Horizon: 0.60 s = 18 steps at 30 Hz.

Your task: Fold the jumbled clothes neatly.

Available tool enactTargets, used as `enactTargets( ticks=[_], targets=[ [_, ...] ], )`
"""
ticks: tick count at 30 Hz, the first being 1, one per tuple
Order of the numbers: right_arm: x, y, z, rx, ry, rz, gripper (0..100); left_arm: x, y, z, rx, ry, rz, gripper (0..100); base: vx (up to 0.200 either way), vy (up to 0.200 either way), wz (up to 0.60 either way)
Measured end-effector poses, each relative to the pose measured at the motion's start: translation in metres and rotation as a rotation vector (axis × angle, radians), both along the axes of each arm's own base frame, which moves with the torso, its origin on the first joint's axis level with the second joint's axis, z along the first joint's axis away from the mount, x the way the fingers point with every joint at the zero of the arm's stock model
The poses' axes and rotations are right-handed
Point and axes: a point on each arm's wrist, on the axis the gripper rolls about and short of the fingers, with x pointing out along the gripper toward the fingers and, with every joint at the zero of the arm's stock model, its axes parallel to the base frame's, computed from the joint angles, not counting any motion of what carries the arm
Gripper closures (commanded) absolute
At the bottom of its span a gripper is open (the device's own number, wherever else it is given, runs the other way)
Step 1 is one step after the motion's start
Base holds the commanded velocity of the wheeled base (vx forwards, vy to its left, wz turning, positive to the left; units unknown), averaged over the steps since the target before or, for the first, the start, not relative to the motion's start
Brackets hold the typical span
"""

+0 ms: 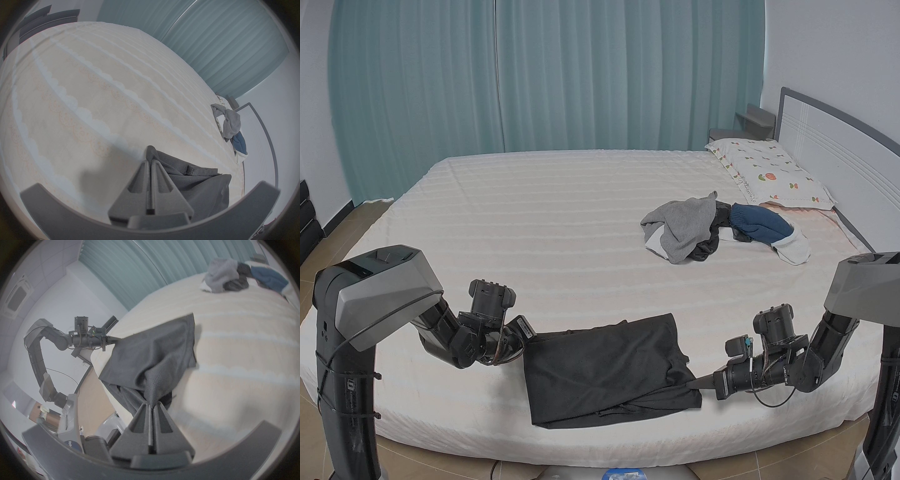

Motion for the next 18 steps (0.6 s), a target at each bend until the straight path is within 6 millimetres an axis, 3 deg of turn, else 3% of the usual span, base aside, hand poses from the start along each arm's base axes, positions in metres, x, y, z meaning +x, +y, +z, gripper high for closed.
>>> enactTargets(
  ticks=[11,18],
  targets=[
    [0.001,-0.001,0.011,-0.051,-0.270,0.043,100,0.000,0.000,0.000,0.000,0.000,0.001,100,0.000,0.000,0.00],
    [-0.006,-0.008,-0.006,-0.135,-0.310,0.111,100,0.000,0.000,0.000,0.000,0.000,0.000,100,0.000,0.000,0.00]
  ],
)
